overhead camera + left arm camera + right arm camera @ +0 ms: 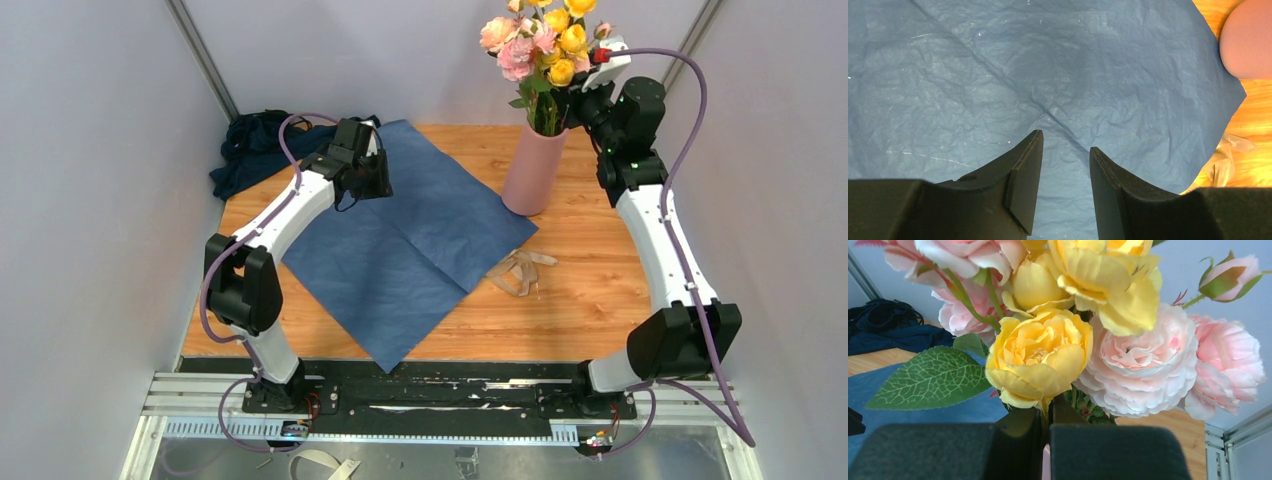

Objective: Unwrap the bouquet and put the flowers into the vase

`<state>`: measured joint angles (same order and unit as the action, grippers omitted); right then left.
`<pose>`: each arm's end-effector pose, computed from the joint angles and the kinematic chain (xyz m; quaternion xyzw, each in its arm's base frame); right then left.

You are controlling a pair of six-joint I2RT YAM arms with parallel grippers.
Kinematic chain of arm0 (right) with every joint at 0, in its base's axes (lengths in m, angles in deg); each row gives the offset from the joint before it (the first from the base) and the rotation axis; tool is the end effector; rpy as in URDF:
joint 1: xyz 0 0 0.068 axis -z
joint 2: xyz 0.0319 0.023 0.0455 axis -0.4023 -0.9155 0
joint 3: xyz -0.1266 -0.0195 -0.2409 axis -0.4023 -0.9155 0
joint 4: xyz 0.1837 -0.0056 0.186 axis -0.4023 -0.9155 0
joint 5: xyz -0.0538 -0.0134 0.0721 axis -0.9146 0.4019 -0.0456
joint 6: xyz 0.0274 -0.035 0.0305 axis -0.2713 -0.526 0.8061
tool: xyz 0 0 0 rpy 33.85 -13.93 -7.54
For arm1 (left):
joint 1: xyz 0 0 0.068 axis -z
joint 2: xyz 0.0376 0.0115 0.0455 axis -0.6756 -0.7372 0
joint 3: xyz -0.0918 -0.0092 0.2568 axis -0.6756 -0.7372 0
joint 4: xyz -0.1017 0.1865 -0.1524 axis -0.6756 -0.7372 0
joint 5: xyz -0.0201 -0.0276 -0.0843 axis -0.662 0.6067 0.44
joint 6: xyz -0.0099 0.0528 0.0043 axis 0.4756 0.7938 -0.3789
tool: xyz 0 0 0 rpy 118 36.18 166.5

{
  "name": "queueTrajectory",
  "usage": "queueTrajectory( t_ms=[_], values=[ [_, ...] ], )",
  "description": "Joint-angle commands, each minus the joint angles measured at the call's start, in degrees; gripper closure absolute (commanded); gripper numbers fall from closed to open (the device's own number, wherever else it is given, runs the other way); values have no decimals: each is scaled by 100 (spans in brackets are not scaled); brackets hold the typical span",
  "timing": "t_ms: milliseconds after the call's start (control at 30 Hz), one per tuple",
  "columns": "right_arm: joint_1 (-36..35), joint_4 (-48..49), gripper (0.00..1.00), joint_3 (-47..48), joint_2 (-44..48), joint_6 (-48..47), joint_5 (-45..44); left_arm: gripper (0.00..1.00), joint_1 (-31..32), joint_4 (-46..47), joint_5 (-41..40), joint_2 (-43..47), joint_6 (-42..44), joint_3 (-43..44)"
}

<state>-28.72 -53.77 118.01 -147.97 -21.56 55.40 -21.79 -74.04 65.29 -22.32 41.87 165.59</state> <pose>0.3284 0.0404 0.4677 -0.1654 0.6322 0.1281 0.7460 0.3626 -0.1374 0.2964 -0.0434 0.9290 -0.1480 0.3364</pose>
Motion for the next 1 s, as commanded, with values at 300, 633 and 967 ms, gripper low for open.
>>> queueTrajectory(
  t_ms=[300, 633, 967],
  values=[
    [-45, -111, 100, -446, -316, 164, -121, 53, -23, -134, 21, 26, 82, 98],
    [-72, -352, 44, -270, -157, 421, -91, 49, -23, -354, 284, -176, 289, 585],
    [-81, -860, 34, -46, 570, 294, -202, 45, -15, -207, 276, -119, 172, 765]
  ],
)
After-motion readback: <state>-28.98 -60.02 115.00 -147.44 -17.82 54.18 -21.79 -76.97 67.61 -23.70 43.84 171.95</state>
